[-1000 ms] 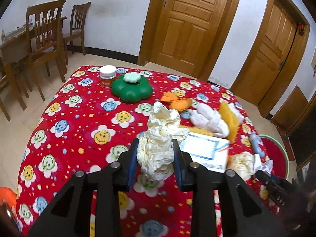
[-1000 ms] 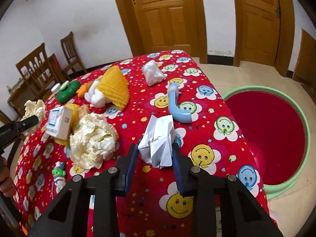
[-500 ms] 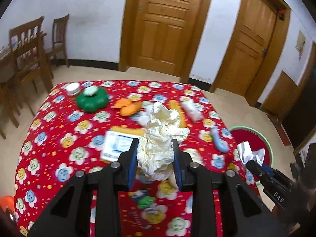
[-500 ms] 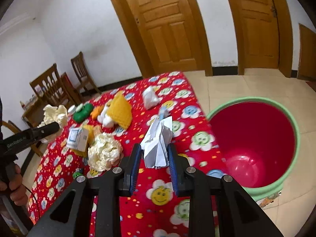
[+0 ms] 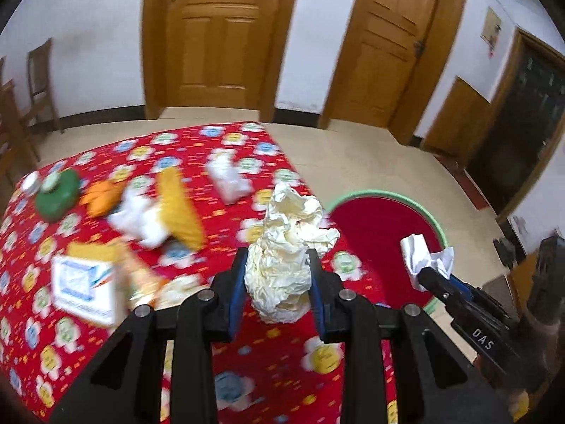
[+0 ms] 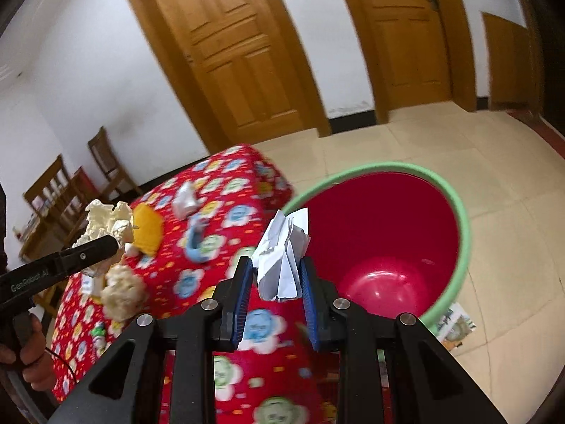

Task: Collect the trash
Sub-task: 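Carry both held papers over the red bucket and open both tools to drop them, then move the left tool back to the table and grasp the green toy figure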

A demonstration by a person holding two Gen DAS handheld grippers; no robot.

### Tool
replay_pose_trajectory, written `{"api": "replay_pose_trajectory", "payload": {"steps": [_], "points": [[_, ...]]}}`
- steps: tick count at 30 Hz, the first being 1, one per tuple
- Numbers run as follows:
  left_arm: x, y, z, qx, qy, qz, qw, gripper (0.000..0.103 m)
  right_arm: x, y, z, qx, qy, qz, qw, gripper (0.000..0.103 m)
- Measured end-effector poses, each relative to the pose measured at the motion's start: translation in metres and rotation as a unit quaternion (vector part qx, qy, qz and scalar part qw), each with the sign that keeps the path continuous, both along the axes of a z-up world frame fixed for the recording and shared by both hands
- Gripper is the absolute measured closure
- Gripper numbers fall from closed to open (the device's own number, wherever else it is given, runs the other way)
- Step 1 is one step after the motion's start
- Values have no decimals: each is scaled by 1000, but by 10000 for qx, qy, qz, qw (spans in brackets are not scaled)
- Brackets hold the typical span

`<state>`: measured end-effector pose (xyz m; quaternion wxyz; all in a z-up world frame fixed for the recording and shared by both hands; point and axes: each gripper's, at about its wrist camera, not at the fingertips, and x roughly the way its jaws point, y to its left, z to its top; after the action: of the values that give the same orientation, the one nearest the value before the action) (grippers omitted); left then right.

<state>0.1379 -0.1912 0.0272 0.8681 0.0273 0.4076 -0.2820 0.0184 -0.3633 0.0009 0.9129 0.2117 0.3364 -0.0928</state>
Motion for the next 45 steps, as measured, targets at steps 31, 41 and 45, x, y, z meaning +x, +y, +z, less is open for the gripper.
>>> {"api": "replay_pose_trajectory", "payload": {"steps": [31, 41, 45], "points": [[16, -111, -34, 198, 279, -836, 9959, 54, -8, -60, -35, 279, 446, -663, 9964, 42], [12, -87, -17, -5, 265, -609, 9978, 54, -7, -59, -32, 322, 384, -689, 9964, 32], [10, -70, -11, -94, 303, -461, 9984, 54, -9, -57, -28, 336, 356, -681, 9965, 30]]}}
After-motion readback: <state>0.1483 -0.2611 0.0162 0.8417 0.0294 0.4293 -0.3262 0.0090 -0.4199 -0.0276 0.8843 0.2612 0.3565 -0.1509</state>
